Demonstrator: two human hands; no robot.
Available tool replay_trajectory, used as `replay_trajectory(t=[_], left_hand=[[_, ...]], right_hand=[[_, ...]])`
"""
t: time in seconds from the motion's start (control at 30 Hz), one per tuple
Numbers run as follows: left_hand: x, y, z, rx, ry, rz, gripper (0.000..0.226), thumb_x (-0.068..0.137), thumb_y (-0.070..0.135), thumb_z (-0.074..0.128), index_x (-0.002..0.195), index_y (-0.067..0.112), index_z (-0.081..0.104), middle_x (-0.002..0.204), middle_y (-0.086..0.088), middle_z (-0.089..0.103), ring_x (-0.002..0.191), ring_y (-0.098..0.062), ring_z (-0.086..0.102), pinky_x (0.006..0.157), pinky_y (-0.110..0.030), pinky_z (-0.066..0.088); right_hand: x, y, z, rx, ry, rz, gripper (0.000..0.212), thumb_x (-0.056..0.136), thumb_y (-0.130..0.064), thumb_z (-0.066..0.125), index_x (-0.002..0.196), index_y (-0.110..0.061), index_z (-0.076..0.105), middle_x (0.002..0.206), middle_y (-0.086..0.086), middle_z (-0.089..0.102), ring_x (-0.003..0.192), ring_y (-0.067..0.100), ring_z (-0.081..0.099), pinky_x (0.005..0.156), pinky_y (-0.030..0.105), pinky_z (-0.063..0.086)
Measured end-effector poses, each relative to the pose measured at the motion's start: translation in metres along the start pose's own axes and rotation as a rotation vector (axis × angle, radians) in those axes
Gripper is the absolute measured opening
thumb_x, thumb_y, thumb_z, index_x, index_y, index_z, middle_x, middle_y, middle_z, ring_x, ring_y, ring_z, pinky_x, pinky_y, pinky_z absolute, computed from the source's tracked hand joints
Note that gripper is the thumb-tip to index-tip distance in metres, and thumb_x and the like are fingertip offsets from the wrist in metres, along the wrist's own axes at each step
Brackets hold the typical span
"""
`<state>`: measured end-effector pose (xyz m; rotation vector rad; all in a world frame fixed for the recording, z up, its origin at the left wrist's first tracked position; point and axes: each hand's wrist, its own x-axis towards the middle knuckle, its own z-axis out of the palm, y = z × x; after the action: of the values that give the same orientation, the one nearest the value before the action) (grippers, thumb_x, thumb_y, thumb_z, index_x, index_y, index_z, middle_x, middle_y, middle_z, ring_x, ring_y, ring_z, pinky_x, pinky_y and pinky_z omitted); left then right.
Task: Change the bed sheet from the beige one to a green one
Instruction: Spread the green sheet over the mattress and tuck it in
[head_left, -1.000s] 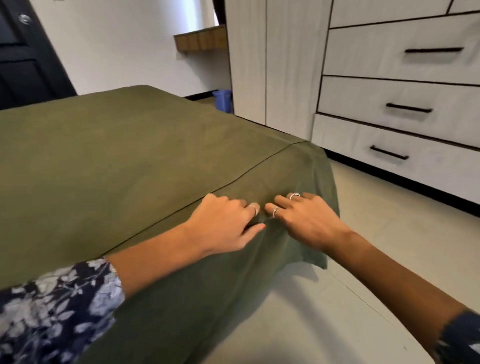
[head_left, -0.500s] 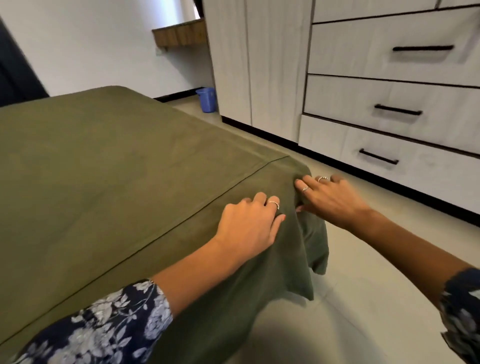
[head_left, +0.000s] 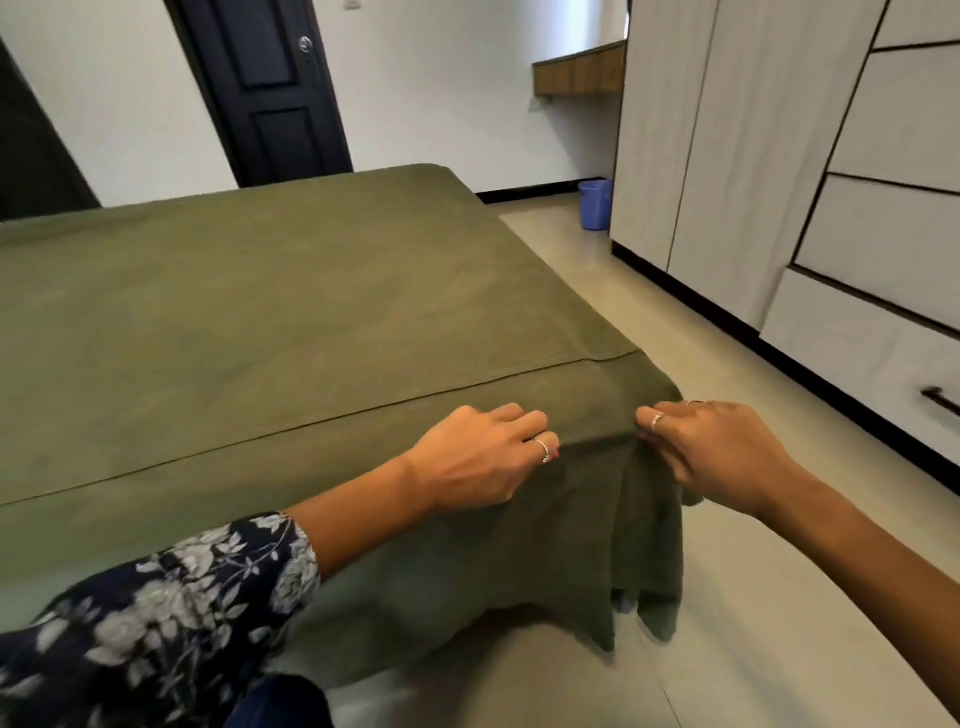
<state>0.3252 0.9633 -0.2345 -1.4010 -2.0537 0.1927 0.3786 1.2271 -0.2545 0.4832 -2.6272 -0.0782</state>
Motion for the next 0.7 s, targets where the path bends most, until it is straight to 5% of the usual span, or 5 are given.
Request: replay_trajectory(t=[0.13,0.3,0.4,0.5,0.7], left_hand=[[0.005,0.0,-0.005,0.007,0.025,0.014,0.013,0.092,0.028,0.059,0.085,0.017,0.057,0.082,0.0,0.054,0.069,-0.021,0.056,0.041,-0.029,0.043],[0.0,0.0,-0.008,0.103,0.089,0.018,0.025,0.092,0.044,0.047,0.094,0.019,0.051,0.093,0.001,0.055,0.078,-0.019,0.051,0.057,-0.032,0.041],[-0.008,-0.001,0.006,0.123,0.034,-0.063,0.041,0.091,0.05,0.044,0.117,0.019,0.052,0.119,0.0,0.059,0.098,-0.02,0.058,0.074,-0.033,0.049],[-0.005,0.009,0.019,-0.008,-0.096,-0.207,0.059,0.093,0.056,0.033,0.139,0.021,0.046,0.142,-0.002,0.049,0.124,-0.021,0.052,0.094,-0.036,0.047],[-0.013,0.011,0.016,-0.074,-0.209,-0.237,0.065,0.094,0.053,0.043,0.147,0.017,0.033,0.152,-0.006,0.035,0.138,-0.025,0.036,0.107,-0.041,0.034]], right_hand=[[0.004,-0.001,-0.009,-0.003,-0.116,0.024,0.007,0.096,-0.031,0.051,0.1,-0.029,0.056,0.085,-0.009,0.066,0.07,0.016,0.063,0.056,0.026,0.049],[0.02,-0.007,-0.021,-0.007,-0.116,0.049,0.025,0.095,-0.055,0.035,0.09,-0.03,0.033,0.083,-0.01,0.058,0.064,0.012,0.047,0.05,0.016,0.026],[0.033,-0.021,-0.022,-0.007,-0.123,0.049,0.045,0.087,-0.068,0.039,0.108,-0.028,0.042,0.096,-0.007,0.061,0.07,0.014,0.053,0.056,0.018,0.039],[0.031,-0.027,-0.012,-0.058,-0.217,0.085,0.064,0.088,-0.067,0.037,0.137,-0.027,0.033,0.131,-0.005,0.055,0.103,0.017,0.062,0.074,0.027,0.049],[0.033,-0.029,-0.004,-0.084,-0.016,0.02,0.071,0.082,-0.08,0.022,0.107,-0.021,0.051,0.095,0.002,0.063,0.08,0.027,0.065,0.064,0.039,0.053]])
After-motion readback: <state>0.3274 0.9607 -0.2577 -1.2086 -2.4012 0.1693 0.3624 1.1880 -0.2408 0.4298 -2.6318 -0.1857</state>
